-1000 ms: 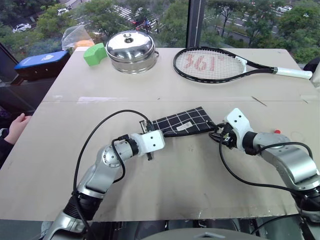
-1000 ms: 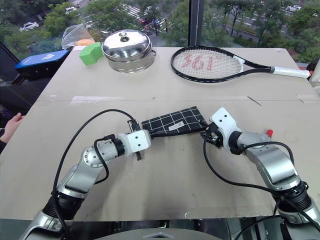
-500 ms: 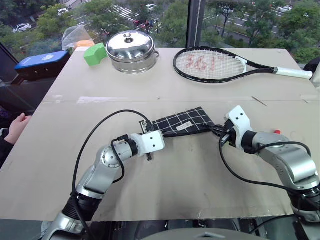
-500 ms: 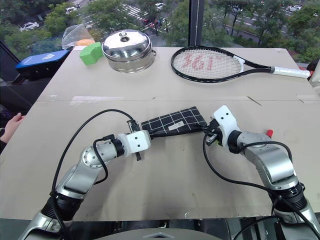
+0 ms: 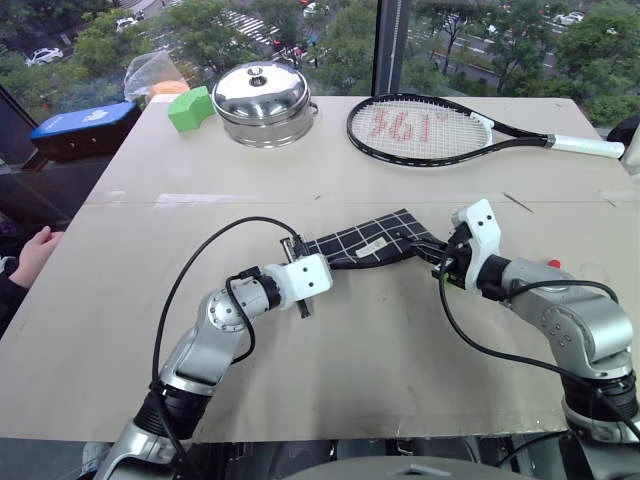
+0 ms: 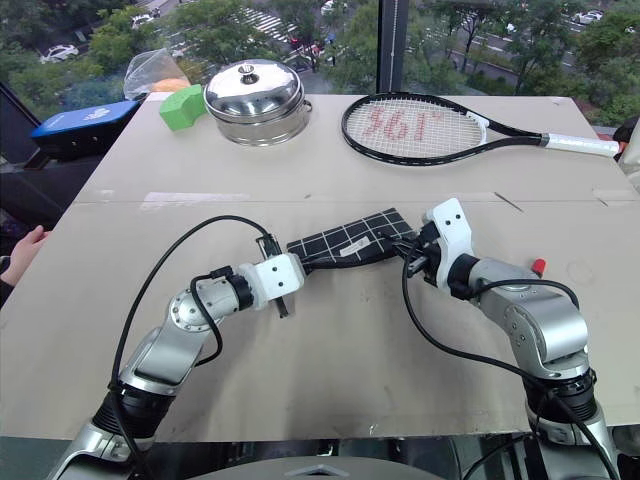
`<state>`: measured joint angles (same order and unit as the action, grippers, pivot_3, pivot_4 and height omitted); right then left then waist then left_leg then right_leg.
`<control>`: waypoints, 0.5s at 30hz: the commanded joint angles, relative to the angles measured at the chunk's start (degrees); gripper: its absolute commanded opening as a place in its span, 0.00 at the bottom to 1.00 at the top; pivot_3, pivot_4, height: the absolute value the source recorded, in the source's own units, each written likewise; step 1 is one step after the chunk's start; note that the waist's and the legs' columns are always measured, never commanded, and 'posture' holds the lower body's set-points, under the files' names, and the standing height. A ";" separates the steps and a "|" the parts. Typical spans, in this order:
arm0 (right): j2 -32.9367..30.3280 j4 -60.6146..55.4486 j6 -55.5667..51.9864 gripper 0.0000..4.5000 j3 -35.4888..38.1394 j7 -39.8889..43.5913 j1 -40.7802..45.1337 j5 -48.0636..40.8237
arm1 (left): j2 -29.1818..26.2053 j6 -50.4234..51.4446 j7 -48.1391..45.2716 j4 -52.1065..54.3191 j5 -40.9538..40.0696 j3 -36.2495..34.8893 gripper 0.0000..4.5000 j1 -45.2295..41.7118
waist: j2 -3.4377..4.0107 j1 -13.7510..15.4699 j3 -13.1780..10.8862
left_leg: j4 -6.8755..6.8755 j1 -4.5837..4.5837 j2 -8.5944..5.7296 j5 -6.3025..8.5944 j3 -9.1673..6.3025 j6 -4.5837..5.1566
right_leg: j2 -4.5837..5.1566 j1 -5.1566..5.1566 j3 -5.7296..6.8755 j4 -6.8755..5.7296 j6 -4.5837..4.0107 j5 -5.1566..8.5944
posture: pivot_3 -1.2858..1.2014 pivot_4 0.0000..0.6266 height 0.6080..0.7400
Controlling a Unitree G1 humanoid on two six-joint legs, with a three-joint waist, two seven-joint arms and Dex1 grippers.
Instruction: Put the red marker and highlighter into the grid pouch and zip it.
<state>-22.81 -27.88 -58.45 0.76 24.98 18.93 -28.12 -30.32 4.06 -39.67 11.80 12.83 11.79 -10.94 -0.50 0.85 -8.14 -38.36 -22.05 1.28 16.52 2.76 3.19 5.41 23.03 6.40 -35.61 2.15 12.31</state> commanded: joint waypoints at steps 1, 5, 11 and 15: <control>1.23 -2.18 0.49 0.01 0.23 -2.92 0.42 0.48 | 1.52 0.27 0.22 3.75 -3.27 -0.73 0.00 -0.64 | 0.00 0.01 0.00 | 0.00 -0.01 0.00 0.00 0.00 0.00 | 0.00 0.00 0.01 0.00 0.00 0.00 | 0.52 0.24 1.00; 0.97 -1.40 0.89 0.01 1.09 -3.83 0.13 1.02 | 1.97 1.69 0.46 3.84 -4.10 -1.45 0.00 -0.78 | 0.00 -0.03 0.00 | 0.00 -0.02 0.00 -0.01 0.00 -0.01 | 0.00 0.00 0.00 0.01 0.00 0.00 | 0.52 0.24 1.00; 5.18 -3.64 -2.18 0.01 0.91 -5.07 1.72 -3.06 | 3.18 4.05 1.17 3.09 -3.92 -0.71 0.00 -2.34 | 0.00 -0.06 0.00 | 0.00 0.03 -0.01 -0.01 0.01 -0.01 | -0.03 0.00 -0.02 -0.07 0.00 0.00 | 0.52 0.24 1.00; 8.86 -4.75 -4.13 0.01 -0.16 -5.62 3.11 -5.72 | 3.92 4.46 1.77 2.11 -3.76 -0.20 0.00 -3.46 | 0.00 -0.07 0.00 | 0.00 0.04 -0.01 -0.01 0.01 -0.02 | -0.04 0.00 -0.03 -0.11 0.00 0.00 | 0.52 0.24 1.00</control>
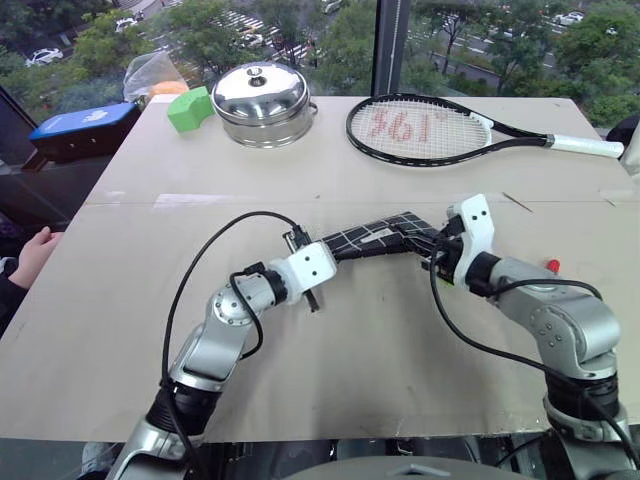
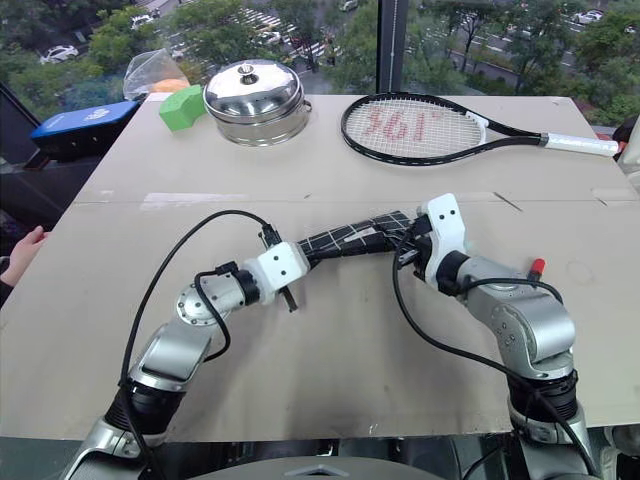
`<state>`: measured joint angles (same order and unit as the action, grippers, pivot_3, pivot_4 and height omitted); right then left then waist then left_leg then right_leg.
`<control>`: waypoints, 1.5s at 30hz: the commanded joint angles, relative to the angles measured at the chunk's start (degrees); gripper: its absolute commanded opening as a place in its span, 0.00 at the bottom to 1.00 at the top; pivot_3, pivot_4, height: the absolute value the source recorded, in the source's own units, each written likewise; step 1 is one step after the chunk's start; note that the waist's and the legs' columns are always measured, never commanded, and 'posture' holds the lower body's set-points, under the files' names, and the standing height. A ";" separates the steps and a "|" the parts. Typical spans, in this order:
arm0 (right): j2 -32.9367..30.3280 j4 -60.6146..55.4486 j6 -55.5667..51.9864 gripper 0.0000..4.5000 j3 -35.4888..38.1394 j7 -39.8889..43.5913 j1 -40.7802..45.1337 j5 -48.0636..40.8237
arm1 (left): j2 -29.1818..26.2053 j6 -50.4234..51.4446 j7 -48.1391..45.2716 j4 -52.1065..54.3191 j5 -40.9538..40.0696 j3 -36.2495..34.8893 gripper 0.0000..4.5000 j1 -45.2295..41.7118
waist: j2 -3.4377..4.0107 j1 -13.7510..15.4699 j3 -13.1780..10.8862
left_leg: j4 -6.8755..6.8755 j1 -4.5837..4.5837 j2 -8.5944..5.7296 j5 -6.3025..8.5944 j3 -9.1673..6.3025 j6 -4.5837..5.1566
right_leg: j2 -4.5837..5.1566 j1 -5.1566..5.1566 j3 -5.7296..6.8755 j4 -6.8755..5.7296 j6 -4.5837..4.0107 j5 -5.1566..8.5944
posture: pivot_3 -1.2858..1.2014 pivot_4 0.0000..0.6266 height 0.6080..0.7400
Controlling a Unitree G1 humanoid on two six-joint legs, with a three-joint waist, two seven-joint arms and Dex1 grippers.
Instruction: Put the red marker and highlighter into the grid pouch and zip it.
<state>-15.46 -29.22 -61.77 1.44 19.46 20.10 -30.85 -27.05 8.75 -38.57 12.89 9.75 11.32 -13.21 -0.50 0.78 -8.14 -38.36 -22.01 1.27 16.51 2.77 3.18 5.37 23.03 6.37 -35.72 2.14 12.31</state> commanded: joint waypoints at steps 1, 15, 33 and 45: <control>2.03 -3.41 -1.01 0.01 -1.42 -0.23 2.33 -3.11 | 0.80 -0.25 0.76 0.82 -0.68 0.33 0.00 -1.39 | 0.00 0.02 0.00 | 0.00 0.01 0.00 0.00 0.00 0.00 | 0.00 0.00 -0.01 0.00 0.00 0.00 | 0.52 0.24 1.00; 8.01 5.70 2.15 0.01 -11.38 3.58 9.53 -2.03 | 4.13 -0.04 2.47 -0.73 -0.40 1.47 0.00 -4.83 | -0.01 -0.03 0.01 | -0.01 0.01 -0.02 -0.02 0.02 -0.03 | -0.02 0.00 -0.01 -0.04 0.00 0.00 | 0.52 0.24 1.00; -7.88 -6.51 -8.57 0.11 6.87 3.24 1.77 -14.96 | 3.82 0.07 2.02 -0.21 -4.97 -0.75 0.00 -4.12 | -0.03 -0.06 0.03 | -0.03 0.03 0.00 0.01 0.00 0.01 | 0.01 -0.03 -0.01 -0.01 -0.01 0.00 | 0.52 0.24 1.00; -0.90 5.67 -9.81 0.02 1.00 -5.66 9.19 -9.05 | 1.55 -4.88 0.57 1.13 -4.86 0.89 0.00 -1.58 | -0.02 0.07 0.02 | -0.02 -0.01 0.00 0.00 0.03 0.01 | -0.01 0.00 -0.02 -0.02 -0.01 0.00 | 0.52 0.24 1.00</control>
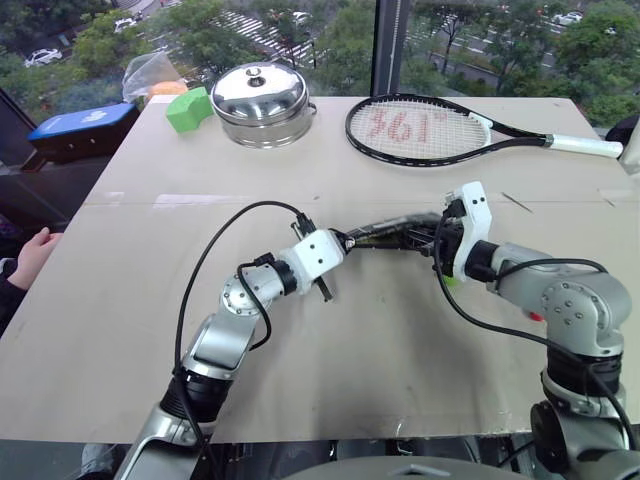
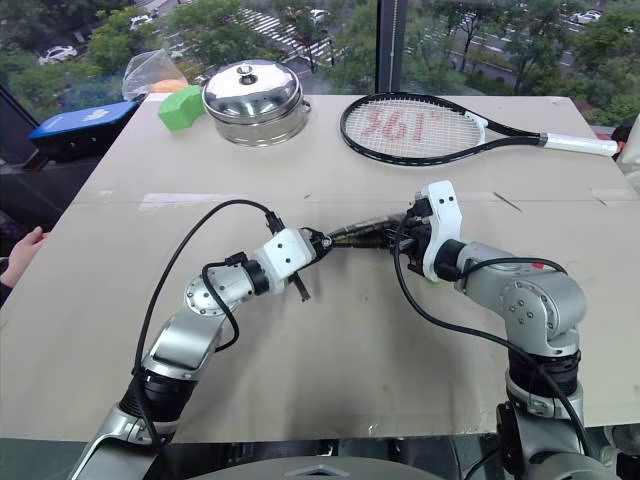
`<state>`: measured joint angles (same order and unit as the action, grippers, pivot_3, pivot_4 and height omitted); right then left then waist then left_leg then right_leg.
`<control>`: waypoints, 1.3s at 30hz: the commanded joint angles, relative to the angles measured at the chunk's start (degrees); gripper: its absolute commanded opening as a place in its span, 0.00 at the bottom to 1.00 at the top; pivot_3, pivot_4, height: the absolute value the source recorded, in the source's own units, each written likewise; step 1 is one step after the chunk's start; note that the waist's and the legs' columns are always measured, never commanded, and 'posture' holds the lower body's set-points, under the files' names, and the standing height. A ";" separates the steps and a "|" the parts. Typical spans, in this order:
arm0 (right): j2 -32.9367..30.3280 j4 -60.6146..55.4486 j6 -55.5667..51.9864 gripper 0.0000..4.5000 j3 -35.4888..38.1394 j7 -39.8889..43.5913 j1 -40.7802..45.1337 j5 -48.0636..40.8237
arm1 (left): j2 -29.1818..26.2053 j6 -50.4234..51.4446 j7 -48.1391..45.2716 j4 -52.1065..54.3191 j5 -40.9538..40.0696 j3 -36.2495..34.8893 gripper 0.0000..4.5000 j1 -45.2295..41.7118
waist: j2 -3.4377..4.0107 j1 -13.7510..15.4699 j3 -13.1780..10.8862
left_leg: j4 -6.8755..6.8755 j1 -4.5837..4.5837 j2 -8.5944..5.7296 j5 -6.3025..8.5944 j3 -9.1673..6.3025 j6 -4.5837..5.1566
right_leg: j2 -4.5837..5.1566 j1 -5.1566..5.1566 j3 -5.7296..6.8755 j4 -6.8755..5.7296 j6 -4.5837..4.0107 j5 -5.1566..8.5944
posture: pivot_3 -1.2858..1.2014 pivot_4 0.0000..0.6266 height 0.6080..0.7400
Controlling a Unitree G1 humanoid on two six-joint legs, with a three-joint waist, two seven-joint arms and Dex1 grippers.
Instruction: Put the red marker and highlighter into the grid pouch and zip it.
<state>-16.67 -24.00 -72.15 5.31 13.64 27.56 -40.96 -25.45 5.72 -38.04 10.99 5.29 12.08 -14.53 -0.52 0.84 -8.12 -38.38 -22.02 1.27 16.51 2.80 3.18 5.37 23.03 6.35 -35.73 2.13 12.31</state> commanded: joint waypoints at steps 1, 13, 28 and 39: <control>0.24 0.91 0.63 0.02 -3.86 0.49 2.18 1.38 | -0.04 -1.97 0.08 2.87 -0.42 0.14 0.00 -0.26 | 0.00 0.01 0.00 | 0.00 -0.01 0.00 0.00 0.00 0.00 | 0.00 0.00 0.00 0.00 0.00 0.00 | 0.52 0.24 1.00; -23.31 6.85 42.95 0.26 -44.77 16.26 11.35 45.20 | 0.43 1.93 0.78 1.13 -0.67 -0.66 0.00 -0.91 | 0.02 -0.18 -0.02 | -0.04 0.01 -0.01 -0.02 0.03 -0.03 | -0.02 0.01 -0.02 0.04 0.03 0.01 | 0.52 0.24 1.00; -11.84 -18.79 10.30 0.98 -2.19 17.31 -8.78 26.11 | 0.05 3.18 3.53 -0.73 0.86 -2.00 0.00 -1.91 | -0.04 0.14 0.01 | -0.04 -0.03 0.05 -0.17 -0.08 -0.30 | 0.05 -0.09 0.10 0.13 0.01 -0.01 | 0.52 0.24 1.00; 10.31 -27.22 -19.75 0.98 6.53 -8.09 -9.06 35.53 | -0.79 3.18 5.29 -3.05 1.17 -2.36 0.00 -3.54 | 0.00 -0.04 0.02 | -0.03 0.02 -0.01 -0.03 -0.08 -0.07 | 0.08 -0.03 0.05 -0.03 0.00 0.01 | 0.52 0.24 1.00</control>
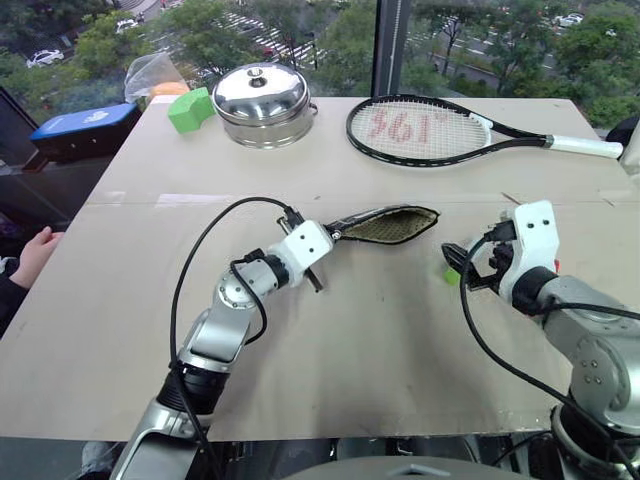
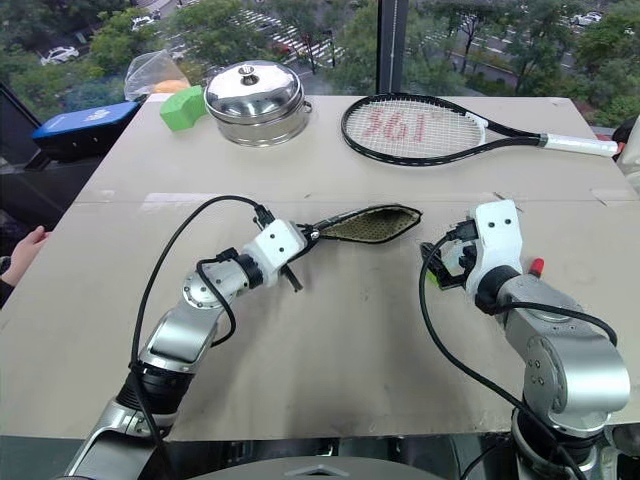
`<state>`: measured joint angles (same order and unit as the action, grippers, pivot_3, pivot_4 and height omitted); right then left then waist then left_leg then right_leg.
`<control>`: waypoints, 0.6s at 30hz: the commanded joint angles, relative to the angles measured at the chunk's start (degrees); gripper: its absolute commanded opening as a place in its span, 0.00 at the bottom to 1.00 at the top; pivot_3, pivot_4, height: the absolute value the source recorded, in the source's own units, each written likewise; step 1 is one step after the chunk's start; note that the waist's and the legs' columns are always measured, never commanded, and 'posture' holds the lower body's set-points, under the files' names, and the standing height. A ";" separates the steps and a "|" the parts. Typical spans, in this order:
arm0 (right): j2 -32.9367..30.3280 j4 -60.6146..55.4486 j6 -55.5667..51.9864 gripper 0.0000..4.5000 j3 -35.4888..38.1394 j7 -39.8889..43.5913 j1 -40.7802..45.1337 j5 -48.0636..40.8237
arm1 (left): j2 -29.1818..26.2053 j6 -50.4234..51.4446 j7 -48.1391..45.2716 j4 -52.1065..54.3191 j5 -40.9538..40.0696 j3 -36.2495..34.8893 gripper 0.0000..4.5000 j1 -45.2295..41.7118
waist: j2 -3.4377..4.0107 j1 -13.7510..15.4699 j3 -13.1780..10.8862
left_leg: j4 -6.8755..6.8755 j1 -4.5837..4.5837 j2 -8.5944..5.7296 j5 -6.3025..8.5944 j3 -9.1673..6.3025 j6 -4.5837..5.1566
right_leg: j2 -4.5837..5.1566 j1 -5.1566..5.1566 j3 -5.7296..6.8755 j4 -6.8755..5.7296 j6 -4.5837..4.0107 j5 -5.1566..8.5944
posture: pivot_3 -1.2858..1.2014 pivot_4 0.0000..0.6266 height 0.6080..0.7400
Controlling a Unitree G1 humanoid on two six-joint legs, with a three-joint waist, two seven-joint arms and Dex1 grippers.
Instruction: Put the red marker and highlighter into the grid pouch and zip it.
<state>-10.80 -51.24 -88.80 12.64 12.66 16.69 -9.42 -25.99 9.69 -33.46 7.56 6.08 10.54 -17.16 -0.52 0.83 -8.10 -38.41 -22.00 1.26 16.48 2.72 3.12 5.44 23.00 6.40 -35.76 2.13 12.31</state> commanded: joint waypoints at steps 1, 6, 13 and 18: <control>6.19 2.16 -3.59 0.98 -2.82 -10.94 2.51 6.38 | -0.31 -0.94 0.71 0.29 0.43 -0.72 0.00 -0.97 | 0.01 -0.06 0.00 | 0.01 0.01 -0.01 -0.05 0.01 -0.08 | -0.01 0.01 -0.01 0.00 0.00 0.00 | 0.52 0.24 1.00; 18.42 10.08 -3.70 0.98 -1.96 -19.24 6.65 11.70 | -0.63 -1.21 0.62 0.43 0.52 -0.69 0.00 -0.74 | 0.02 -0.22 0.00 | 0.06 0.01 -0.01 -0.18 0.04 -0.30 | -0.09 0.06 -0.05 -0.04 0.01 0.00 | 0.52 0.24 1.00; 20.94 22.52 -2.71 0.93 -2.26 -24.67 8.87 16.15 | -1.27 -1.24 0.59 1.86 0.78 -0.60 0.00 0.46 | -0.05 -0.28 0.09 | 0.06 -0.01 -0.03 -0.19 0.07 -0.33 | -0.08 0.04 -0.07 0.04 0.02 0.00 | 0.52 0.24 1.00; 20.01 22.85 -1.82 0.51 -4.29 -24.15 7.12 15.71 | -1.34 -1.14 0.72 2.71 0.87 -0.60 0.00 1.17 | -0.12 -0.11 0.17 | 0.07 0.09 -0.01 -0.19 0.04 -0.32 | -0.10 -0.02 -0.06 0.00 0.03 0.01 | 0.52 0.24 1.00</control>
<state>8.94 -29.10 -90.40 7.49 -10.20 25.41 4.56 -27.09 9.28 -33.27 7.72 6.79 10.61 -16.04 -0.64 0.72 -7.93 -38.35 -21.92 1.25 16.30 2.75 2.81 5.35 22.98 6.34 -35.77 2.15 12.32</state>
